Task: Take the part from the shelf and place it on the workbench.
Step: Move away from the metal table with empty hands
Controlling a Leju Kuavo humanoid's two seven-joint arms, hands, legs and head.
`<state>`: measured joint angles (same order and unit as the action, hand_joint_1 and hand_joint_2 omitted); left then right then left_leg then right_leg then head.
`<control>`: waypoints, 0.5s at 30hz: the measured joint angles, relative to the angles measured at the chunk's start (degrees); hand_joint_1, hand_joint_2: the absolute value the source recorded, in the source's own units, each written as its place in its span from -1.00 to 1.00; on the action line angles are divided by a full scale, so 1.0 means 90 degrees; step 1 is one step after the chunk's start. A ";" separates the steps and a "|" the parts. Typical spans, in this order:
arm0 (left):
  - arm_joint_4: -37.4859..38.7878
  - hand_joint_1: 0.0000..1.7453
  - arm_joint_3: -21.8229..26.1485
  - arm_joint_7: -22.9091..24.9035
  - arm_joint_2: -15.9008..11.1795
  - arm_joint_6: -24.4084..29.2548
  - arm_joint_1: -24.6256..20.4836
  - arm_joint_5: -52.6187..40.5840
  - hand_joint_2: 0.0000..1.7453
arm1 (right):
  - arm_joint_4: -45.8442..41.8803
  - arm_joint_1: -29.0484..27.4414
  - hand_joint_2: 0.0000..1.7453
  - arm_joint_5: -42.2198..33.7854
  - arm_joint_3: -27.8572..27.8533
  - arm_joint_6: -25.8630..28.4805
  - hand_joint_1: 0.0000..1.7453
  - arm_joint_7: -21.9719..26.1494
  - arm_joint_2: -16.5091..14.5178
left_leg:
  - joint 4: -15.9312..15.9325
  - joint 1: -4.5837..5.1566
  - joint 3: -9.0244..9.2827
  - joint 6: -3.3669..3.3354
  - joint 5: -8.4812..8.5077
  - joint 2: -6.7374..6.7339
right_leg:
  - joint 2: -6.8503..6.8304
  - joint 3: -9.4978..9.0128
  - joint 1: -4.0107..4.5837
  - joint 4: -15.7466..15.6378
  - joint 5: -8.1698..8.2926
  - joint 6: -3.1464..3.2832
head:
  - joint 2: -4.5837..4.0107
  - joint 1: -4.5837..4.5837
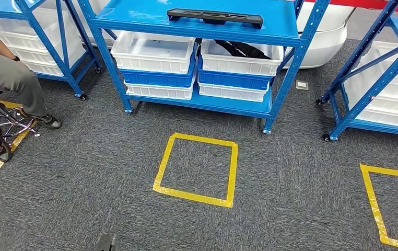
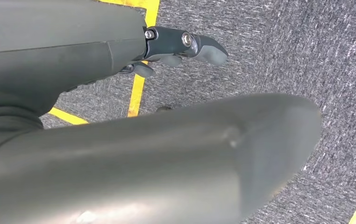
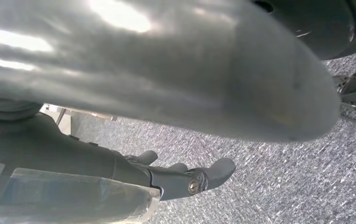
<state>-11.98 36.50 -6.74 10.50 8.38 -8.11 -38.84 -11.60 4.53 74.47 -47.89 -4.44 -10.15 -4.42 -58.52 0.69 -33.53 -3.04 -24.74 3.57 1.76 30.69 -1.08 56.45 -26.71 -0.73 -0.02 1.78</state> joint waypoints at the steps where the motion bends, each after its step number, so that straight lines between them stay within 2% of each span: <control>1: 0.0000 -1.00 0.0004 -0.0004 -0.0001 0.0001 -0.0001 0.0000 -1.00 | 0.0000 0.0000 -1.00 0.0000 0.0000 0.0000 -1.00 0.0000 -0.0003 | -0.0003 0.0002 -0.0004 -0.0010 -0.0003 -0.0002 | 0.0001 0.0000 0.0000 -0.0004 0.0002 -0.0004 | 0.0001 -0.0001; 4: -0.0002 -1.00 0.0016 -0.0018 0.0001 0.0002 -0.0013 0.0000 -1.00 | -0.0001 0.0006 -1.00 0.0000 0.0000 0.0000 -1.00 -0.0001 -0.0009 | 0.0178 -0.0032 0.0087 -0.0087 0.0070 -0.0013 | -0.0021 0.0004 0.0041 -0.0018 -0.0003 -0.0046 | 0.0001 -0.0004; 5: -0.0002 -1.00 0.0018 -0.0028 0.0004 -0.0003 -0.0018 0.0000 -1.00 | -0.0001 0.0010 -1.00 0.0000 -0.0001 0.0000 -1.00 -0.0002 -0.0006 | 0.0284 -0.0056 0.0147 -0.0124 0.0119 -0.0023 | -0.0043 0.0065 0.0058 0.0106 -0.0070 -0.0044 | 0.0000 -0.0015; 6: -0.0002 -1.00 0.0019 -0.0038 0.0007 -0.0007 -0.0022 -0.0001 -1.00 | -0.0001 0.0012 -1.00 0.0000 -0.0001 0.0000 -1.00 -0.0002 -0.0003 | 0.0378 -0.0081 0.0201 -0.0153 0.0163 -0.0033 | -0.0068 0.0193 0.0068 0.0364 -0.0190 -0.0027 | 0.0000 -0.0030; 8: -0.0002 -1.00 0.0020 -0.0048 0.0011 -0.0010 -0.0025 -0.0006 -1.00 | -0.0001 0.0012 -1.00 0.0000 -0.0004 0.0000 -1.00 -0.0002 0.0004 | 0.0419 -0.0087 0.0218 -0.0176 0.0183 -0.0054 | -0.0098 0.0611 0.0030 0.1160 -0.0513 0.0006 | 0.0000 -0.0047; 9: -0.0002 -1.00 0.0020 -0.0048 0.0013 -0.0005 -0.0024 -0.0009 -1.00 | -0.0001 0.0009 -1.00 0.0000 -0.0004 0.0000 -1.00 -0.0002 0.0005 | 0.0417 -0.0089 0.0211 -0.0170 0.0177 -0.0060 | -0.0104 0.0808 0.0004 0.1512 -0.0621 -0.0013 | 0.0000 -0.0050; 10: -0.0002 -1.00 0.0021 -0.0047 0.0015 -0.0003 -0.0022 -0.0012 -1.00 | -0.0001 0.0003 -1.00 0.0001 -0.0005 0.0000 -1.00 -0.0002 0.0007 | 0.0413 -0.0093 0.0208 -0.0155 0.0168 -0.0062 | -0.0111 0.0912 -0.0028 0.1675 -0.0642 -0.0062 | 0.0000 -0.0048; 11: -0.0002 -1.00 0.0021 -0.0045 0.0019 -0.0004 -0.0020 -0.0012 -1.00 | -0.0001 -0.0001 -1.00 0.0002 -0.0006 0.0000 -1.00 -0.0002 0.0010 | 0.0402 -0.0103 0.0204 -0.0127 0.0155 -0.0056 | -0.0118 0.0899 -0.0063 0.1612 -0.0569 -0.0137 | 0.0000 -0.0049; 12: -0.0002 -1.00 0.0022 -0.0044 0.0022 -0.0008 -0.0019 -0.0012 -1.00 | -0.0001 -0.0002 -1.00 0.0005 -0.0007 0.0000 -1.00 -0.0002 0.0015 | 0.0379 -0.0119 0.0204 -0.0086 0.0135 -0.0047 | -0.0123 0.0737 -0.0099 0.1278 -0.0409 -0.0222 | 0.0000 -0.0050; 13: -0.0002 -1.00 0.0022 -0.0043 0.0025 -0.0011 -0.0018 -0.0012 -1.00 | -0.0001 0.0001 -1.00 0.0007 -0.0007 0.0000 -1.00 -0.0002 0.0020 | 0.0331 -0.0134 0.0199 -0.0030 0.0101 -0.0039 | -0.0129 0.0492 -0.0146 0.0791 -0.0226 -0.0302 | 0.0000 -0.0054; 14: -0.0002 -1.00 0.0022 -0.0042 0.0025 -0.0012 -0.0018 -0.0012 -1.00 | -0.0001 0.0010 -1.00 0.0009 -0.0007 0.0000 -1.00 -0.0002 0.0019 | 0.0274 -0.0132 0.0188 0.0038 0.0050 -0.0033 | -0.0125 0.0283 -0.0164 0.0386 -0.0091 -0.0343 | 0.0000 -0.0064; 15: -0.0002 -1.00 0.0022 -0.0041 0.0024 -0.0009 -0.0020 -0.0013 -1.00 | -0.0001 0.0018 -1.00 0.0010 -0.0007 0.0000 -1.00 -0.0002 0.0016 | 0.0216 -0.0128 0.0180 0.0102 -0.0014 -0.0031 | -0.0123 0.0127 -0.0172 0.0109 -0.0012 -0.0329 | 0.0001 -0.0071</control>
<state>-12.00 36.70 -7.11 10.72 8.30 -8.28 -38.95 -11.60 4.69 74.56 -47.95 -4.44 -10.16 -4.28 -56.58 -0.46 -31.91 -2.12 -24.87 3.29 0.65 31.83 -2.62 57.43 -26.82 -3.69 -0.02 1.14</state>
